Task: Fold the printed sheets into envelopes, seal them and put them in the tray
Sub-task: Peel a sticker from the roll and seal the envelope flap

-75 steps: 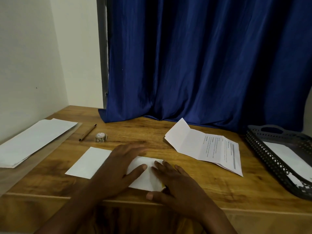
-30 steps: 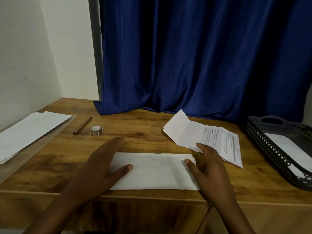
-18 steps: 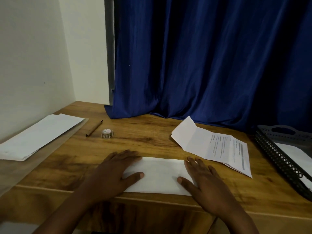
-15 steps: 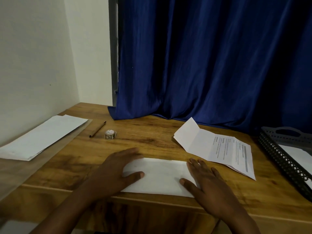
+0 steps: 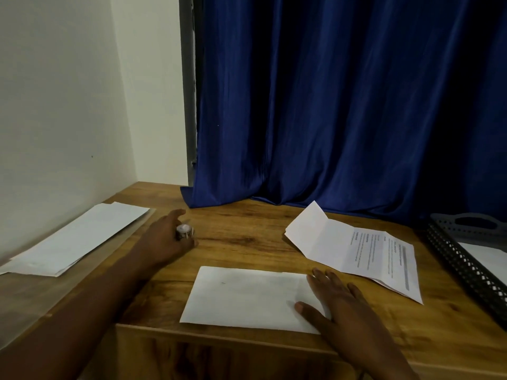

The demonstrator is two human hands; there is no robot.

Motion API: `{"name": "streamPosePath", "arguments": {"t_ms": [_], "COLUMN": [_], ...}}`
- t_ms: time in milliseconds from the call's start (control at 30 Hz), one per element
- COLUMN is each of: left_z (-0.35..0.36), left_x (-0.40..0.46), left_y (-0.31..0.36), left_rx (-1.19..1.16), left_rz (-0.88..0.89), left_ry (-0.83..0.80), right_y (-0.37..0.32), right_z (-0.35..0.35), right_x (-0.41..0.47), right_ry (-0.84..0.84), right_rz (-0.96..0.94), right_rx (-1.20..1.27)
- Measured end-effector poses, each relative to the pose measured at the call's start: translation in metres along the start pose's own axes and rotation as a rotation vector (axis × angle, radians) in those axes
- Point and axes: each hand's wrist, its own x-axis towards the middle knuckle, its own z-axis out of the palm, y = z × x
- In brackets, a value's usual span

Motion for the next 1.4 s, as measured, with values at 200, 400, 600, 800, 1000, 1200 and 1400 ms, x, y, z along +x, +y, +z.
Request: {"name": "streamPosePath", "arguments": {"t_ms": [200,400,600,800,1000,1200,1400], "left_z": [0.013,0.014,0.009,0.025,0.075,0.085,0.088], "left_x": [0.008,0.012,-0.004,-0.055,-0.093,-0.096,-0.102], "left_y": [-0.005,-0.007,0.012,0.087,0.118,0.115,0.113], "left_rx": [0.038,0.038,-0.209,-0.646,-0.779,-0.795,-0.721], "left_rz": [-0.044,-0.087,-0.014,0.179,0.228,0.246,0.319], "left_ry": [0.101,0.144,0.141,0.008,-0.144,-0.173,-0.172], "right_y": [0.001,0.001,0.004,0.008,-0.005,-0.028,-0.036], "right_z": [-0.001,0.002,0.005,0.004,-0.003,0.005,0.014], "right_x": [-0.003,-0.003,-0.003,-0.011,-0.019,-0.015,-0.013], "right_ry": [0.009,0.052,0.154,0.555,0.700,0.605,0.613], "right_rz": [0.001,-0.006,0.002,-0.015,-0.074,-0.148,-0.183], "right_rx": [0.018,0.045,0.180,0.527,0.631,0.812,0.714]}}
